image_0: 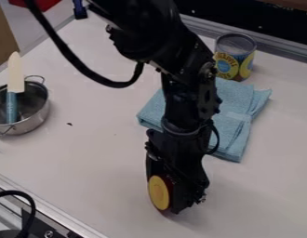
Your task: Move the red thing to the top left corner of the table
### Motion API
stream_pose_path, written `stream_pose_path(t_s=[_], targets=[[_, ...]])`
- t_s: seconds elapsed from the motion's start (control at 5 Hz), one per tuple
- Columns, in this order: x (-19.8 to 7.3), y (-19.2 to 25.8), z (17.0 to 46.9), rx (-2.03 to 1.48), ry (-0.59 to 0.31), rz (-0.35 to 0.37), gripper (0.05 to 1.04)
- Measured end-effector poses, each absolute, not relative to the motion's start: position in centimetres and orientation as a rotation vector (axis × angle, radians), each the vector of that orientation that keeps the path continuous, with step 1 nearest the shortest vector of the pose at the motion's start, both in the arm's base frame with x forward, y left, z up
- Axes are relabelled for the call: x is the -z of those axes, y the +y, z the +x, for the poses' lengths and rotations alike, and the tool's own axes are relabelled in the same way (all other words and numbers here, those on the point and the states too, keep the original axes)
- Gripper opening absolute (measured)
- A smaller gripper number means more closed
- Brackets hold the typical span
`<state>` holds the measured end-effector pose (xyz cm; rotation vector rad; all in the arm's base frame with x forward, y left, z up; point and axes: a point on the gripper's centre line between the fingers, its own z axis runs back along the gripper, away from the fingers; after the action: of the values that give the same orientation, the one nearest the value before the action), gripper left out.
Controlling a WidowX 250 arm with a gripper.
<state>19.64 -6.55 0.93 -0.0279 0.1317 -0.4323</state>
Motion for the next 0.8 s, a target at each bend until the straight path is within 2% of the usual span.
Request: stream_pose_path(t_s=[0.4,0.6,0.8], targets=[[-0.9,-6.0,19.7,0.449,0.139,0.004,0.759],[-1.9,-5.0,19.6,0.453,0.149,-0.01,0.759],[-4.8,-3.2,21.5,0.368,0.075,-0.02,0.759]])
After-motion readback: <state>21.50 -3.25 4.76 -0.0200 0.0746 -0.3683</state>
